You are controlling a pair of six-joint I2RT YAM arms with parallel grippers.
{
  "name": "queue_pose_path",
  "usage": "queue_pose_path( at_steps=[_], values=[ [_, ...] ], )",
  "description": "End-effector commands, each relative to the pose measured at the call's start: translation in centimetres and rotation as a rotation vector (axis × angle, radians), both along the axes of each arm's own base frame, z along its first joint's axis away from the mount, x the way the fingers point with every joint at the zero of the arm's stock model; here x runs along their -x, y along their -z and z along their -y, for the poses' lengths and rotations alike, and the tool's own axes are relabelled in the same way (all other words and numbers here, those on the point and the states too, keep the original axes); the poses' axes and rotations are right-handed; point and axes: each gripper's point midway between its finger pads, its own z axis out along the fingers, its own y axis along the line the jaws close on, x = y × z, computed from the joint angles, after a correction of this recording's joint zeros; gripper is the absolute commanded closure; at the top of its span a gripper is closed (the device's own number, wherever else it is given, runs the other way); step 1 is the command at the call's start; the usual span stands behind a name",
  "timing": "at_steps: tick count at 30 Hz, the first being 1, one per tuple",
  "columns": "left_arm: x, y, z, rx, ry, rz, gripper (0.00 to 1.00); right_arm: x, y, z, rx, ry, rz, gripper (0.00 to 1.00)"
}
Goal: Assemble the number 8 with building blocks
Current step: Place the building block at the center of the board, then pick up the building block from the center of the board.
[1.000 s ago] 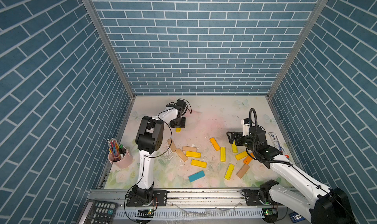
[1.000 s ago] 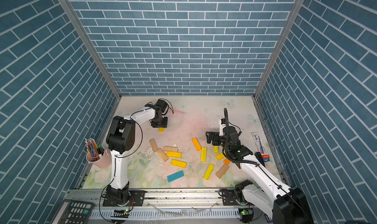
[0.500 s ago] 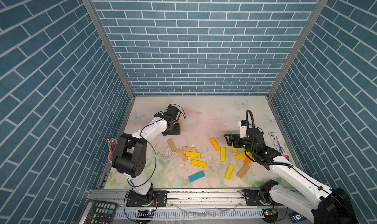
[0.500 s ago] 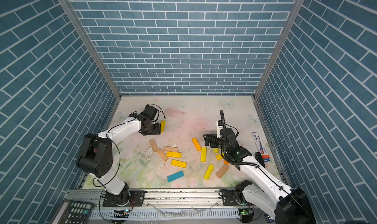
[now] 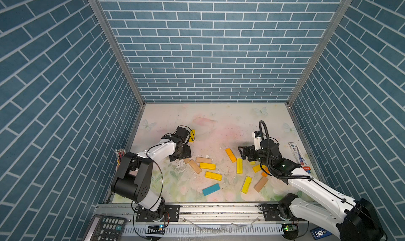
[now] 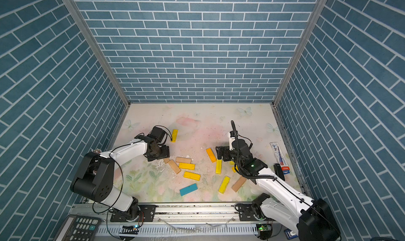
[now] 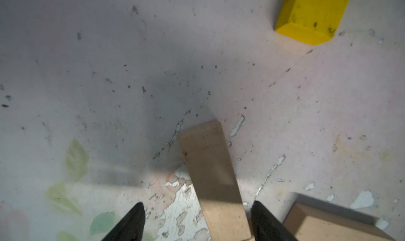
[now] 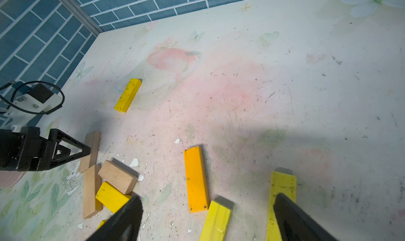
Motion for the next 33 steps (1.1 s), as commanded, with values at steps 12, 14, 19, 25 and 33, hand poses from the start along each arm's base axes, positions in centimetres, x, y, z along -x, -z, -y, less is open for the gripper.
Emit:
queue_pose_path(
  at_steps=[12, 14, 19, 25, 33],
  values=[
    [-1.2, 1.9, 0.2, 0.007, -0.049, 0.004, 0.36, 0.1, 0.6, -0.7, 0.003, 0.013, -0.009, 0.07],
    [-1.1, 2.0, 0.0, -0.001, -0.054, 0.002, 0.40, 0.2, 0.5, -0.7, 0.003, 0.013, -0.006, 0.07],
    [-0.9, 2.8, -0.4, -0.029, -0.056, -0.018, 0.50, 0.2, 0.5, -0.6, 0.001, 0.017, 0.000, 0.07],
    [-1.7, 1.4, -0.7, -0.049, -0.053, 0.026, 0.65, 0.5, 0.1, -0.6, -0.005, 0.014, 0.005, 0.08],
    [-3.7, -2.0, 1.7, 0.003, 0.141, 0.116, 0.71, 1.1, 0.5, 0.4, -0.001, 0.038, 0.009, 0.11]
  ],
)
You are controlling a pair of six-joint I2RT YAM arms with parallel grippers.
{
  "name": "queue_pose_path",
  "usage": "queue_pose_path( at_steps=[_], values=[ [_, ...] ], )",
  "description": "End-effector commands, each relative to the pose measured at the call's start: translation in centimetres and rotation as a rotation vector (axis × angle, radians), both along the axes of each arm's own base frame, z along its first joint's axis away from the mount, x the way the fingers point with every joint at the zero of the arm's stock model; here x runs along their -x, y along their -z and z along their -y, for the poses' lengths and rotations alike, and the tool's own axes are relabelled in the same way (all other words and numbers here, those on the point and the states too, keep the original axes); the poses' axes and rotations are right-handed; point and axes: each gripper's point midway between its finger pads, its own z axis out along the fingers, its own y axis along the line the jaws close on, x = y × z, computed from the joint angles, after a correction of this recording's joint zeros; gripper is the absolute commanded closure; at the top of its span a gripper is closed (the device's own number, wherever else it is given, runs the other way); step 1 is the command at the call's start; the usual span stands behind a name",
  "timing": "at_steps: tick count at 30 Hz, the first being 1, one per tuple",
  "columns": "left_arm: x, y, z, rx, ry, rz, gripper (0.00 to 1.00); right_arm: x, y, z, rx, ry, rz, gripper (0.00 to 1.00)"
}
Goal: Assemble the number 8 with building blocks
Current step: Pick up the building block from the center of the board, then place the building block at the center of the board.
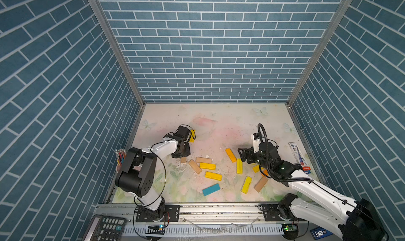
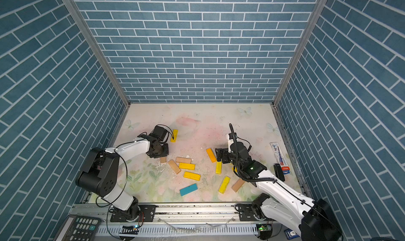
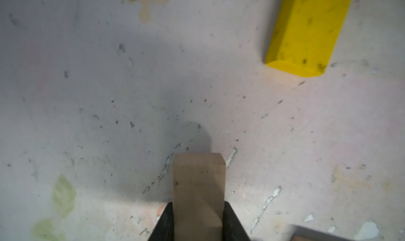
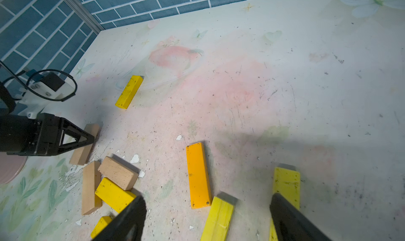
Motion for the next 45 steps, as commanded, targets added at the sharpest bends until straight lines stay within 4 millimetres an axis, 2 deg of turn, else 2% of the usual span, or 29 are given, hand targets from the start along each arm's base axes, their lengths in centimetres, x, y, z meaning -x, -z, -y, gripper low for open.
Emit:
queue_pose_path(
  at_steps=[1, 5, 10, 17, 23, 30, 36, 42, 45],
  values=[
    [-1.4, -2.8, 1.5, 0.013, 0.123, 0.070, 0.71, 0.2, 0.3, 0.7, -0.005, 0.037, -0.009, 0.11],
    [-2.0, -4.2, 3.7, -0.002, 0.256, 0.091, 0.71, 0.4, 0.3, 0.8, -0.005, 0.038, -0.009, 0.11],
    [-2.9, -4.4, 6.2, -0.024, 0.374, 0.080, 0.71, 0.6, 0.4, 0.8, -0.001, 0.030, -0.010, 0.12],
    [-4.4, -3.7, 10.2, -0.109, 0.503, 0.069, 0.71, 0.9, 0.4, 0.8, 0.006, 0.011, -0.015, 0.13],
    [-5.6, -2.5, 12.4, -0.075, 0.529, 0.053, 0.70, 0.9, 0.4, 0.8, 0.017, 0.005, -0.014, 0.13],
    [-6.1, -0.9, 13.6, -0.055, 0.523, 0.032, 0.66, 0.4, 0.4, 0.2, 0.030, -0.008, -0.017, 0.13],
    [-6.0, 0.2, 13.6, -0.056, 0.506, 0.015, 0.61, 0.0, 0.4, -0.2, 0.033, -0.015, -0.017, 0.13],
    [-6.1, -0.3, 13.5, -0.050, 0.481, 0.032, 0.47, -0.4, 0.6, -0.6, 0.046, -0.025, -0.023, 0.13],
    [-6.2, -1.6, 13.2, -0.049, 0.463, 0.072, 0.38, -0.4, 0.7, -0.7, 0.068, -0.038, -0.027, 0.13]
  ],
)
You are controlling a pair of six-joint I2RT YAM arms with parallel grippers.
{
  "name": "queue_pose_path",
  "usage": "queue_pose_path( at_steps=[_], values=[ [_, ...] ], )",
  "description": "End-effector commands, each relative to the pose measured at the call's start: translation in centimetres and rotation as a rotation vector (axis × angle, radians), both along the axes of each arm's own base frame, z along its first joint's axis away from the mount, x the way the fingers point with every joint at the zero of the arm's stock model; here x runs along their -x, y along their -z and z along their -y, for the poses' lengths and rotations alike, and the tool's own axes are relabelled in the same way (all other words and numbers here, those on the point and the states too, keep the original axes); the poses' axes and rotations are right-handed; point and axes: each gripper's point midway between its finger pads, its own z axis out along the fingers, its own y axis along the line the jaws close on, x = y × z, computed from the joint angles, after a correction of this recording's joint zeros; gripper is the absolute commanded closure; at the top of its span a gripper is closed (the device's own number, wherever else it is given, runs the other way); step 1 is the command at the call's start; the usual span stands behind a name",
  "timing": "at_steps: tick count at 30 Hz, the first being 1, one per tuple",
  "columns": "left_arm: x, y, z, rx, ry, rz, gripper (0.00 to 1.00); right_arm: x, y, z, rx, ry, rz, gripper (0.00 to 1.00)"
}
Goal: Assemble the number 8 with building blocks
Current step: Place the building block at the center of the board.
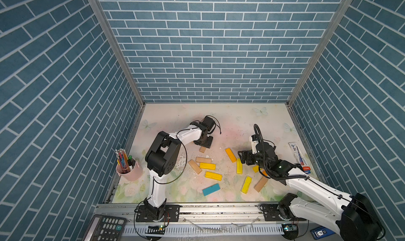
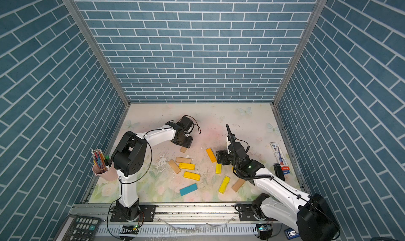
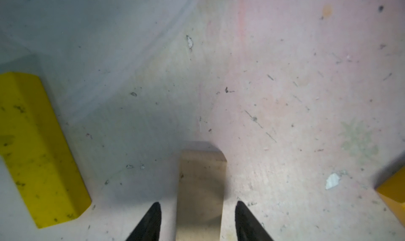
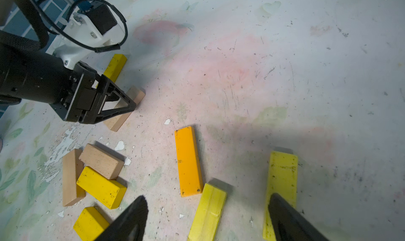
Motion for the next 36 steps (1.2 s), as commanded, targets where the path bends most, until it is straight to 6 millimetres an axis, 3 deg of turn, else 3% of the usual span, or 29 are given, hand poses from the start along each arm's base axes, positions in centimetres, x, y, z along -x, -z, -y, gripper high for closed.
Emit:
queue_pose_path(
  at_steps=[1, 6, 10, 13, 15, 21, 25, 36],
  values=[
    [0.0, -2.3, -0.1, 0.023, -0.022, 0.062, 0.35, -0.6, -1.5, -0.7, 0.012, -0.036, 0.040, 0.13],
    [0.5, -5.8, -1.4, 0.082, -0.082, 0.165, 0.26, -0.8, -1.7, -1.0, 0.050, -0.066, 0.045, 0.12],
    [1.8, -8.4, -3.1, 0.141, -0.140, 0.246, 0.25, -1.2, -1.5, -1.6, 0.086, -0.096, 0.036, 0.12],
    [3.2, -9.9, -5.0, 0.173, -0.190, 0.296, 0.15, -1.8, -1.3, -2.4, 0.114, -0.132, 0.029, 0.11],
    [4.4, -10.5, -6.4, 0.195, -0.229, 0.321, 0.02, -2.4, -0.8, -2.9, 0.146, -0.156, 0.018, 0.10],
    [6.6, -9.2, -10.7, 0.377, -0.385, 0.304, 0.00, -4.5, 0.2, -5.3, 0.208, -0.224, -0.015, 0.10],
    [7.9, -8.0, -13.1, 0.378, -0.450, 0.286, 0.00, -6.1, 1.3, -7.2, 0.236, -0.270, -0.041, 0.10],
    [7.5, -6.1, -14.3, 0.506, -0.543, 0.246, 0.00, -7.6, 4.3, -12.1, 0.317, -0.390, -0.075, 0.09]
  ],
)
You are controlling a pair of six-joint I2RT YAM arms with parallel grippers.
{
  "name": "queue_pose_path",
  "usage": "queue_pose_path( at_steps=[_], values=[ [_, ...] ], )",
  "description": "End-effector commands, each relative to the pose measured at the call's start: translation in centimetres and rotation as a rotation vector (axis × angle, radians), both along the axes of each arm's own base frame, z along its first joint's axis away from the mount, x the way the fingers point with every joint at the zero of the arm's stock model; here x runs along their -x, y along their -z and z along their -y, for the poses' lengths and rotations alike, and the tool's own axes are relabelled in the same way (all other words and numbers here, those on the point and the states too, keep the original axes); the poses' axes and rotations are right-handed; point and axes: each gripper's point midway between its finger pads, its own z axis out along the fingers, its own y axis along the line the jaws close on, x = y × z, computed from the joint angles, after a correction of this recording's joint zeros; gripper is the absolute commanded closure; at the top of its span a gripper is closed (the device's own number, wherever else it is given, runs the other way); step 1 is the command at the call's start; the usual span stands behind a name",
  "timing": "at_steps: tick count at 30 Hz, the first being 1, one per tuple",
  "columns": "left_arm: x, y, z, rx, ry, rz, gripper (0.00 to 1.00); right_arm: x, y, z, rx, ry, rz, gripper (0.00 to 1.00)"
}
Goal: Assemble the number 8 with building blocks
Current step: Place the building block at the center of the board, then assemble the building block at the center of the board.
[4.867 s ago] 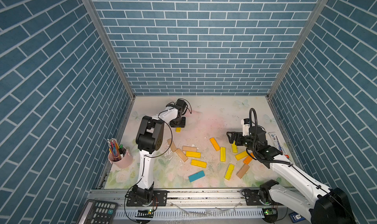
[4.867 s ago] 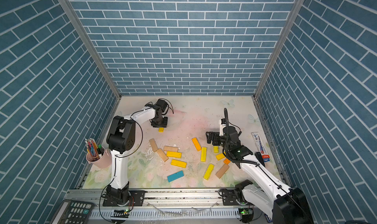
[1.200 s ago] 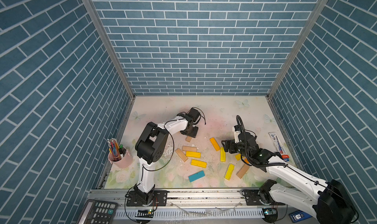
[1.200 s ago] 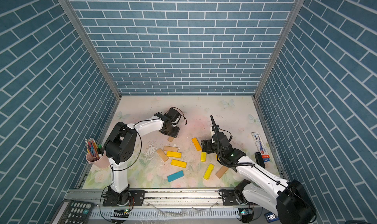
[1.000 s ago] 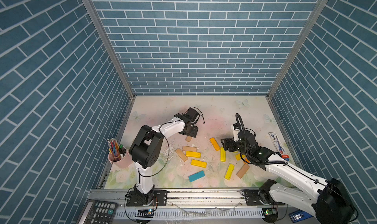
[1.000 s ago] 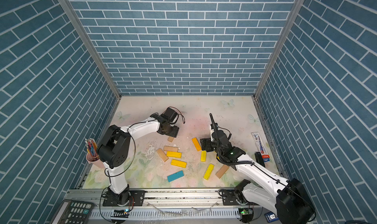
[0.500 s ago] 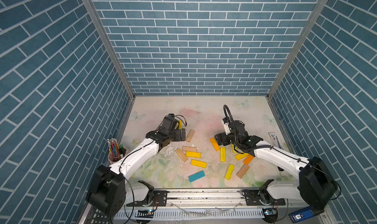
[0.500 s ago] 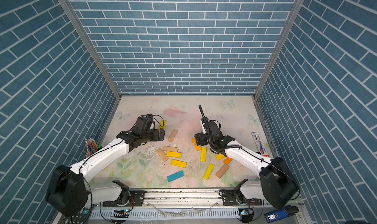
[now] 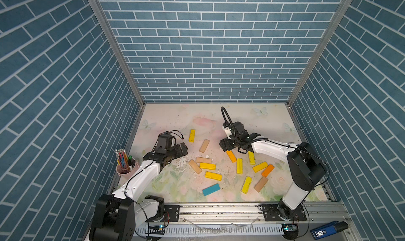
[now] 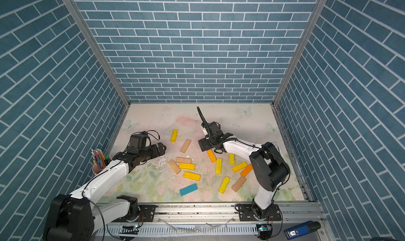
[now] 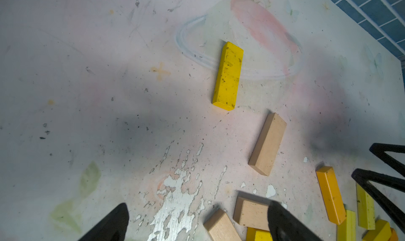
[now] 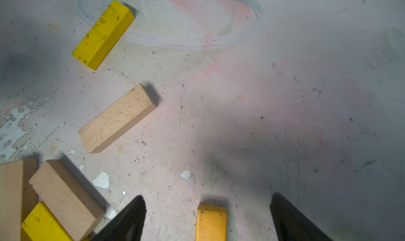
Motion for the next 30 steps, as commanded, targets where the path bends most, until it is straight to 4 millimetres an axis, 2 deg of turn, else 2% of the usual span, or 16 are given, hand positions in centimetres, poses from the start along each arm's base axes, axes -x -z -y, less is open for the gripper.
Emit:
queue_pose_path(
  at_steps=[1, 4, 7, 19, 30],
  values=[
    [-0.5, 0.1, 0.7, 0.074, 0.003, 0.013, 0.00, 0.5, 0.6, -1.6, 0.049, -0.080, 0.006, 0.09],
    [-0.6, 0.6, 0.6, 0.072, -0.009, -0.002, 0.00, 0.6, 1.4, -2.7, 0.077, -0.100, 0.006, 0.07],
    [-0.3, 0.9, 0.0, 0.052, -0.036, 0.000, 0.01, 0.4, 2.0, -3.1, 0.112, -0.093, 0.021, 0.01],
    [0.0, -0.2, -0.3, 0.073, -0.066, 0.040, 0.00, 0.0, 4.0, -5.7, 0.166, -0.115, 0.027, 0.01],
    [-0.2, -1.6, 0.0, 0.118, -0.081, 0.064, 0.00, 0.0, 4.8, -8.0, 0.161, -0.136, 0.021, 0.01]
  ],
)
